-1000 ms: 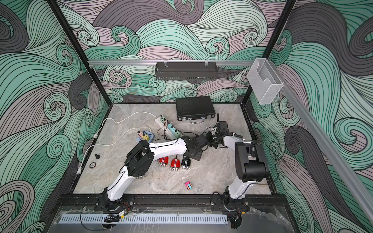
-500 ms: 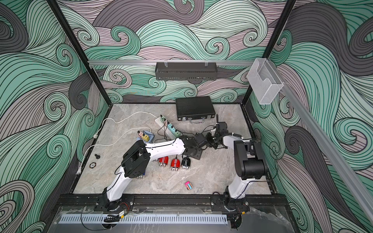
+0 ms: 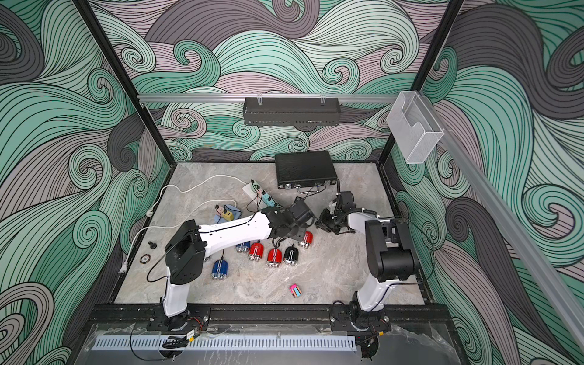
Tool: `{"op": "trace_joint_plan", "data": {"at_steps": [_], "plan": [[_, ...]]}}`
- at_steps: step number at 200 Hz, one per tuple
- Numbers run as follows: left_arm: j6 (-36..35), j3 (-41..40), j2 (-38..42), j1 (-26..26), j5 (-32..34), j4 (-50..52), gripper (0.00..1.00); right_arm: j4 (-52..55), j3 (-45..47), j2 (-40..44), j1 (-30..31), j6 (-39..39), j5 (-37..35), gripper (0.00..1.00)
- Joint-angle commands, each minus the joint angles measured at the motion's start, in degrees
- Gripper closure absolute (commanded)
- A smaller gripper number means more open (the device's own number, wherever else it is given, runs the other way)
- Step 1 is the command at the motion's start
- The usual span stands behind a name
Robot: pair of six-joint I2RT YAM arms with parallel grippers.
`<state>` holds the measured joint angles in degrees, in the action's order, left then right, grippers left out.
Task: Unplug the electric shaver
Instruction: Place the charging cable at the center of the board.
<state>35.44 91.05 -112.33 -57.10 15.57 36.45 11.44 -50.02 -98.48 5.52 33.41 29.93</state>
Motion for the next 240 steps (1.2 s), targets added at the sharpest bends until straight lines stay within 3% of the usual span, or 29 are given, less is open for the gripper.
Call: {"op": "trace_joint_plan", "data": {"at_steps": [1,47,70,92,126,185,197,240], "plan": [[-0.50,-4.51,5.80,4.28,1.67,-2.55,0.46,1.67,-1.16,-0.98,0.54,-0.07,-1.85,0.83],[-1.43,-11.10,11.17,11.02,-0.68,-4.36,0.46,2.66,-1.71,-1.02,0.95,-0.30,-2.55,0.78],[-1.60,-12.18,11.64,13.49,-2.57,-5.00,0.46,3.87,-1.75,0.24,1.12,-0.66,-4.01,0.70],[-1.59,-12.66,11.62,14.94,-4.19,-5.86,0.46,5.41,-1.75,1.74,1.23,-1.15,-5.71,0.64],[-1.13,-12.92,10.83,16.35,-6.43,-7.21,0.47,5.94,-2.31,3.96,2.05,-1.57,-6.10,0.64],[1.28,-12.69,8.74,18.49,-10.84,-9.37,0.59,8.86,-10.00,6.28,11.29,-6.03,-11.86,0.66],[1.71,-12.56,8.24,18.84,-11.34,-9.45,0.67,9.61,-12.02,6.20,13.53,-6.89,-13.33,0.67],[3.73,-12.91,6.58,20.16,-13.73,-11.28,0.72,16.14,-21.87,0.58,19.66,-9.65,-18.32,0.70]]}}
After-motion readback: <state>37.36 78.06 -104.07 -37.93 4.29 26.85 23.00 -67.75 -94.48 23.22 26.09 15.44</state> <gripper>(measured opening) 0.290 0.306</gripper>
